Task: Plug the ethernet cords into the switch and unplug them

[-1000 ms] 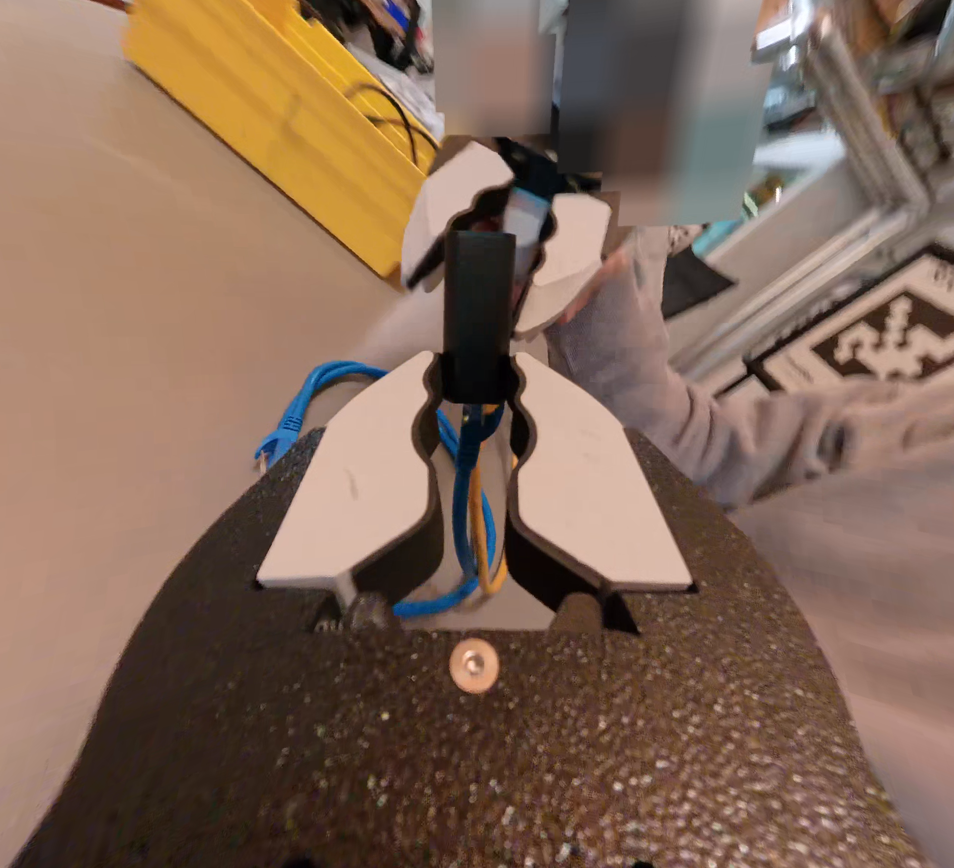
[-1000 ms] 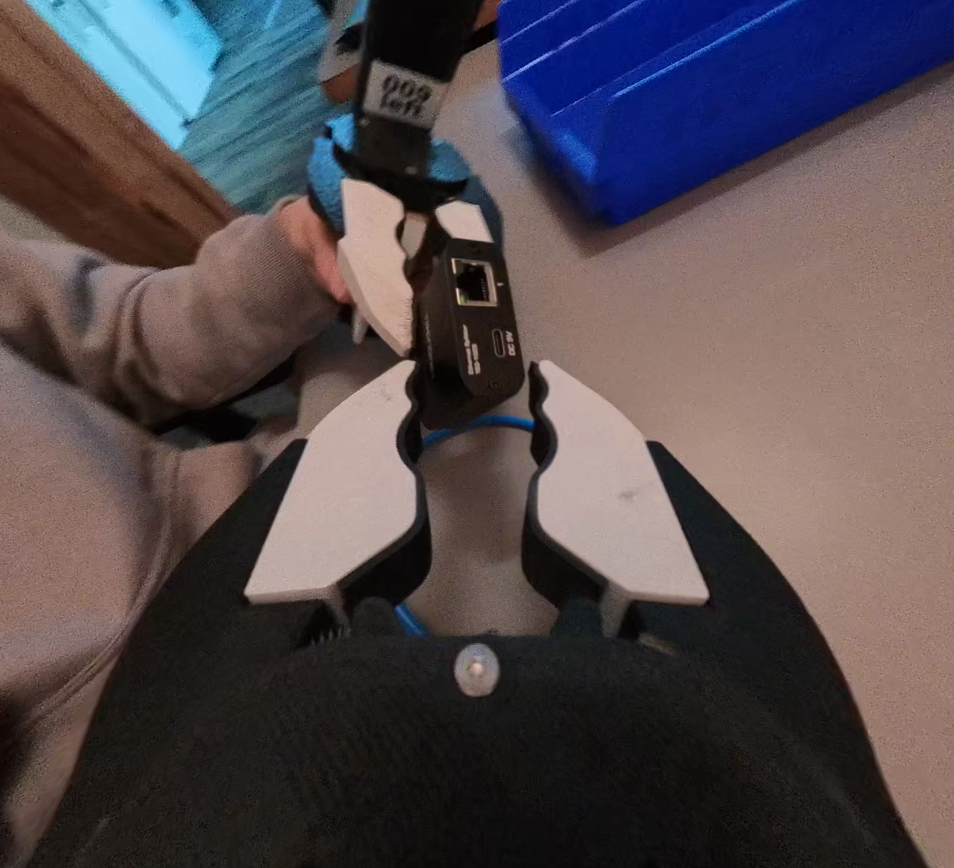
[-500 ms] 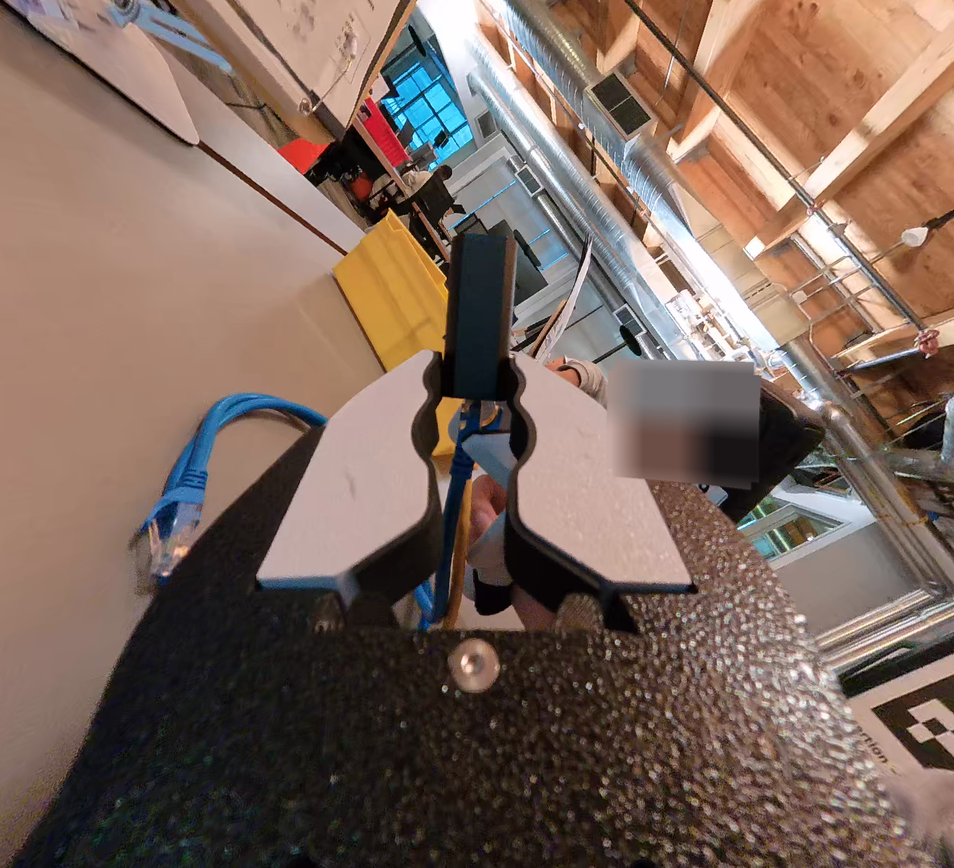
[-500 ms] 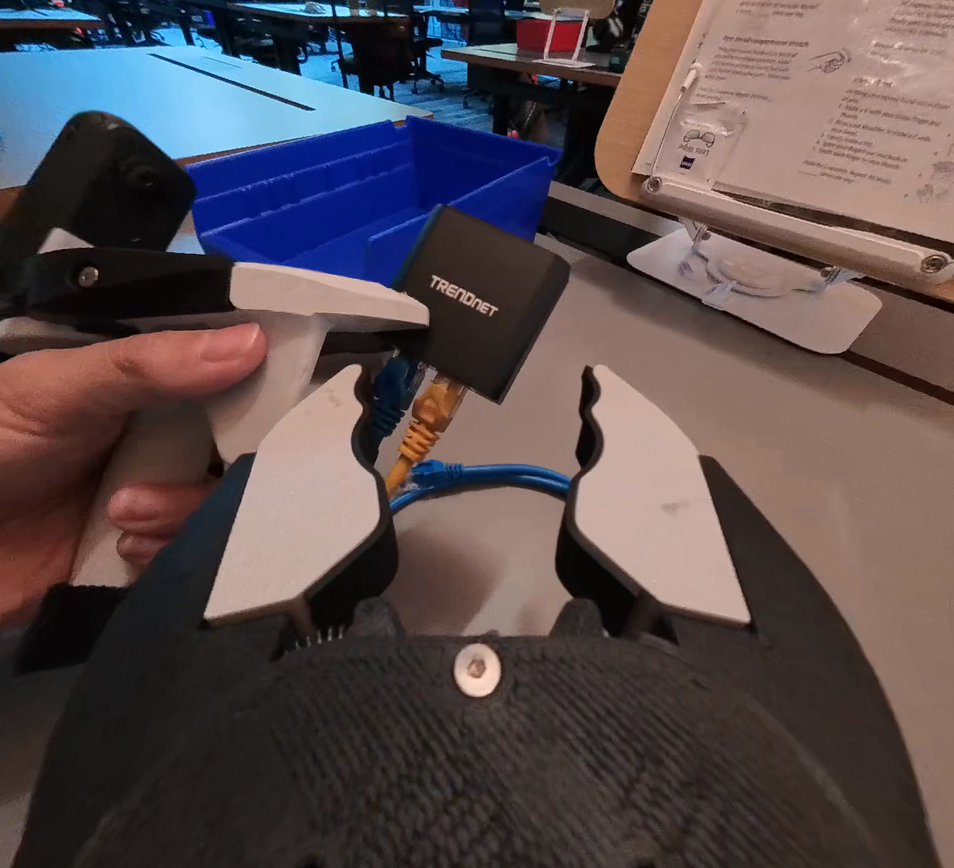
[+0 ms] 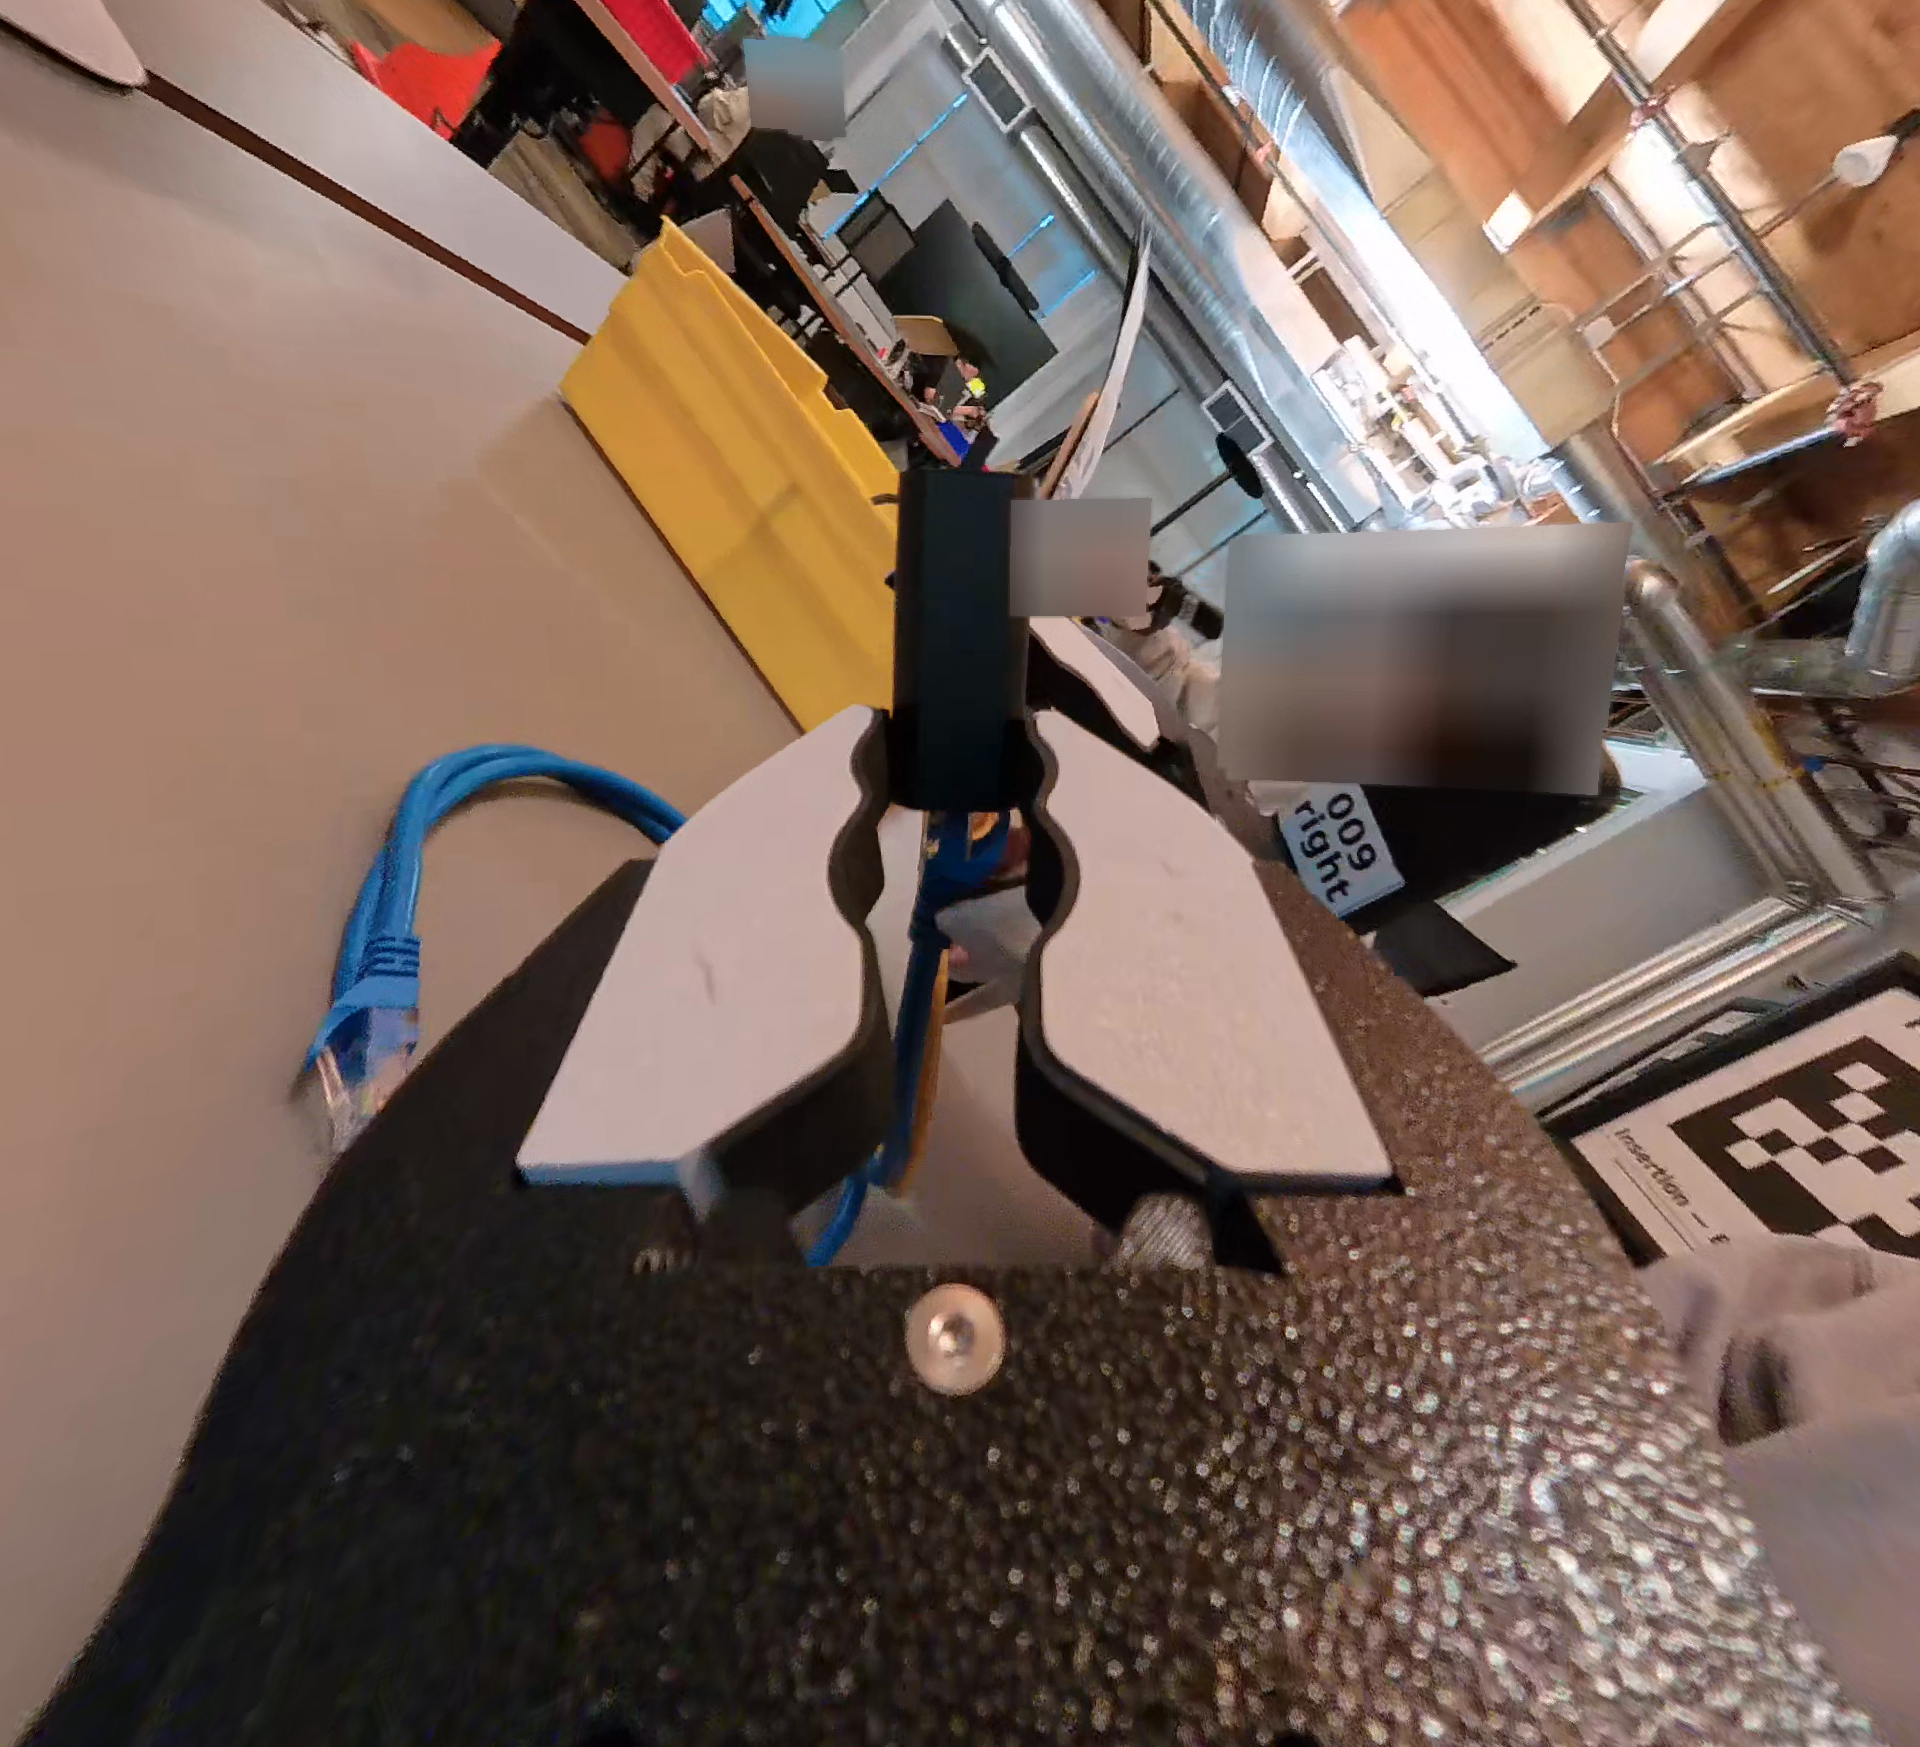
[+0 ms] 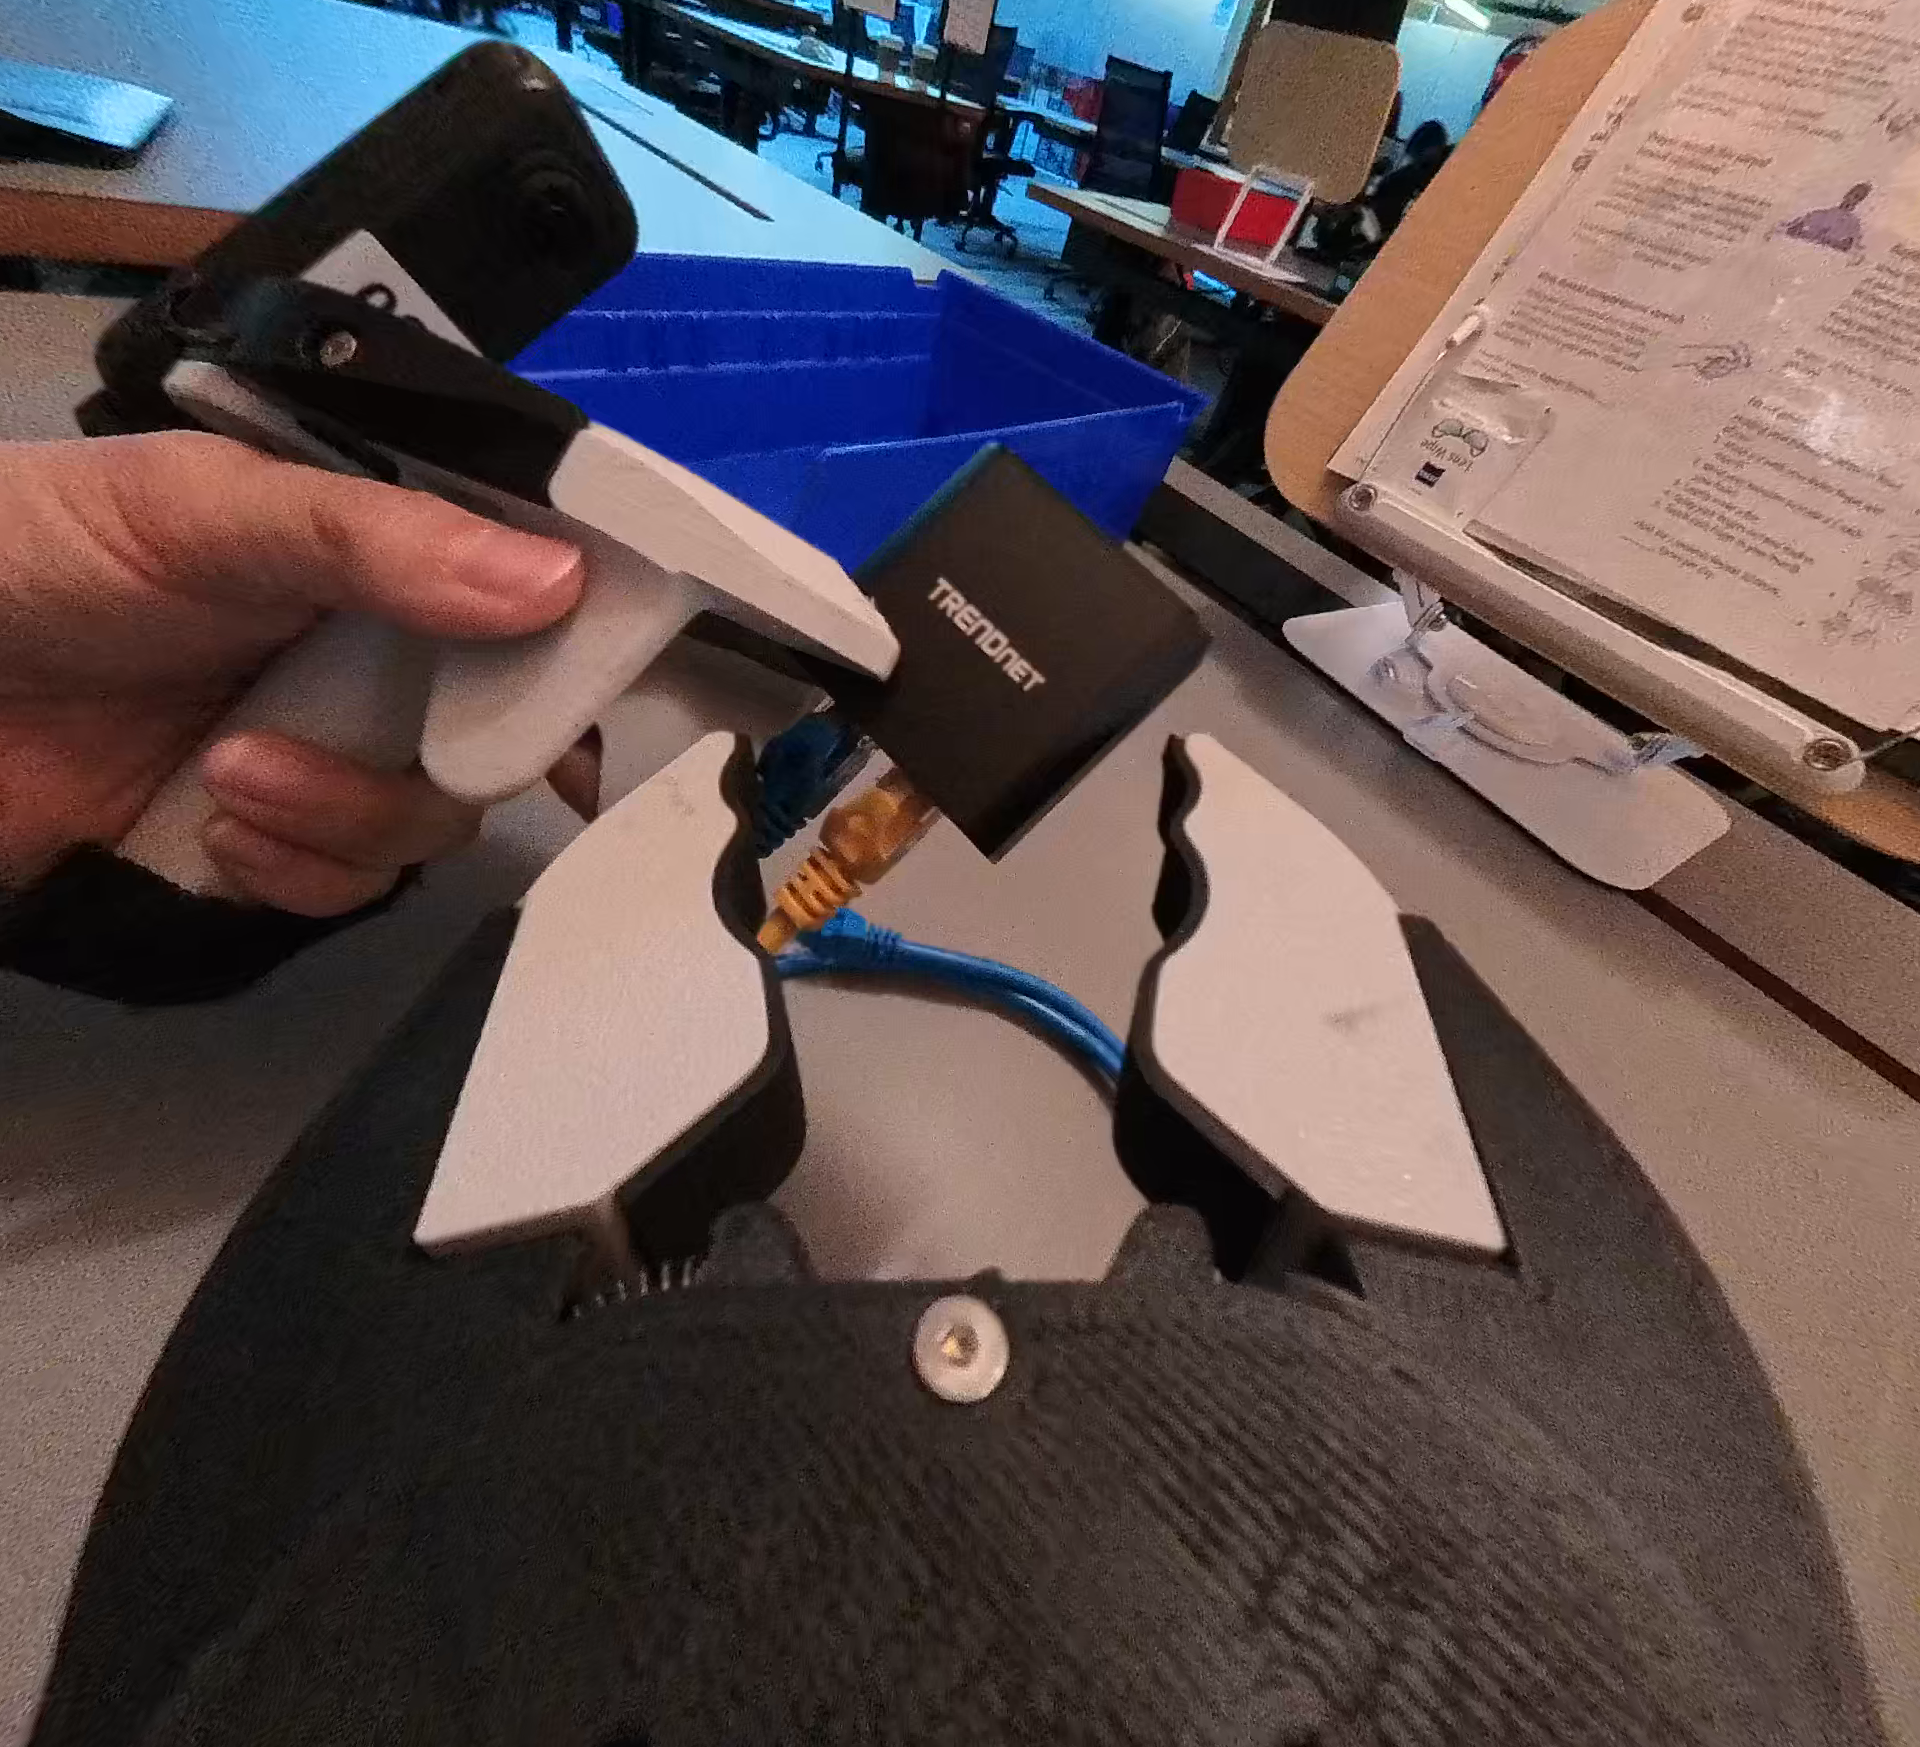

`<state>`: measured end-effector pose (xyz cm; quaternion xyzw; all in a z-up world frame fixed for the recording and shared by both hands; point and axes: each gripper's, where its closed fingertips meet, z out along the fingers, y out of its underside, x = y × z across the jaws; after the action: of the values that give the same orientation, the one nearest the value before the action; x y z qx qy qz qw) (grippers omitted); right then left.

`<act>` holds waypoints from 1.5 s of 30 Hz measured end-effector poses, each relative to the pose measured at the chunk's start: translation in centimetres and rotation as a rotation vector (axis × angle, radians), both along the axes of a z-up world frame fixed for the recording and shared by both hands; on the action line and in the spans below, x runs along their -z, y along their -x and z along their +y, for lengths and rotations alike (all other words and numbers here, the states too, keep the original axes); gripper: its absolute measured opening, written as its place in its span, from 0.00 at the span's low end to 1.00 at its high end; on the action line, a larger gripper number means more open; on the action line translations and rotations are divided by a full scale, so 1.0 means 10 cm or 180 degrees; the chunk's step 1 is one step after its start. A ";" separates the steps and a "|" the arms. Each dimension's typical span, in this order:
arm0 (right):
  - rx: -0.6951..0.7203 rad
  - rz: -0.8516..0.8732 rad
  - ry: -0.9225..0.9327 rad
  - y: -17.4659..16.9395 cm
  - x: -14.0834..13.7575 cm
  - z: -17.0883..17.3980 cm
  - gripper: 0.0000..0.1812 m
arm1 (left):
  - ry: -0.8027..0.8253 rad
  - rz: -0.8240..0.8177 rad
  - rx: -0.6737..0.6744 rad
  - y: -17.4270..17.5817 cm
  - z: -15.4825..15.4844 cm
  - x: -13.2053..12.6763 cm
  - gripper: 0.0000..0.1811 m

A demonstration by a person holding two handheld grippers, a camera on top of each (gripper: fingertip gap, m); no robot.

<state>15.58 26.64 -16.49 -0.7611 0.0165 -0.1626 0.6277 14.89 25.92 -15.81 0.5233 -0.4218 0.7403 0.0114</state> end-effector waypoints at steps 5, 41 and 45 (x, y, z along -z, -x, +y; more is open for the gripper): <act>-0.0122 0.0386 -0.0047 -0.12 -0.08 -0.26 0.44 | -0.0250 -0.0341 0.0131 0.04 -0.04 -0.06 0.13; -0.0052 -0.0261 -0.0379 0.19 -0.19 0.05 0.40 | -0.0638 -0.0377 -0.0616 0.08 0.44 -0.26 0.13; 0.0362 -0.0472 -0.0025 0.17 0.04 0.25 0.51 | 0.0031 -0.0202 -0.0654 0.05 0.38 -0.23 0.13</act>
<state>13.90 29.09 -16.94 -0.7424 0.0138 -0.2537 0.6199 14.42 29.69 -13.51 0.5401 -0.3625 0.7558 -0.0754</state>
